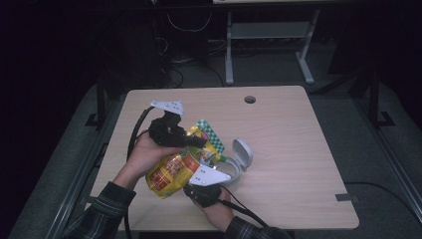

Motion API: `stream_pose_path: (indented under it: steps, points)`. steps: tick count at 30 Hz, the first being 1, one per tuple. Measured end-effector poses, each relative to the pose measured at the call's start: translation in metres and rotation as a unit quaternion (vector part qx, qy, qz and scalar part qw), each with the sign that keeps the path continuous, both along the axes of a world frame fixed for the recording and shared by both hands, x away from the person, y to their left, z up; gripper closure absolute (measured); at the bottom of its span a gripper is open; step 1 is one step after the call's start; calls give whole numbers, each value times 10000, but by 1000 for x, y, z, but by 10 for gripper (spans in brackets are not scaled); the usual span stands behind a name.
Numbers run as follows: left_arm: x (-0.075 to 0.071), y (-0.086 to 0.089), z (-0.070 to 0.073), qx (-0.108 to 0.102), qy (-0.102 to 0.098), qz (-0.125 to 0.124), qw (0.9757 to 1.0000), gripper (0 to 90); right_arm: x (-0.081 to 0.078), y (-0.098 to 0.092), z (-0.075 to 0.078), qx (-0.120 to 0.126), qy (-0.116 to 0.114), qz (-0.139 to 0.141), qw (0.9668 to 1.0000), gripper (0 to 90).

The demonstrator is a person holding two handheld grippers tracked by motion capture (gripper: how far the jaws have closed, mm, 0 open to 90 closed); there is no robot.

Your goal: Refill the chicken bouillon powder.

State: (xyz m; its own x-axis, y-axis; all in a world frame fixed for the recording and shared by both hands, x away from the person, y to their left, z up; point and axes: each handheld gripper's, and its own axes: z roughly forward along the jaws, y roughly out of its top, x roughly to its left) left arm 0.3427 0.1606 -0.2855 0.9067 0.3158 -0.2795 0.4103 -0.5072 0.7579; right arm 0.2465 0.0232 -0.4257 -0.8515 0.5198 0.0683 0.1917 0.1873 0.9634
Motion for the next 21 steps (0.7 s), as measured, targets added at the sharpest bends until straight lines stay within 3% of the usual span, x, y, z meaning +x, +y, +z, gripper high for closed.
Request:
stream_pose_path:
  steps: [21]
  points:
    - [8,-11,-2,368,157,44,9992,900,-1,-1,0,94,8,63,9999,900]
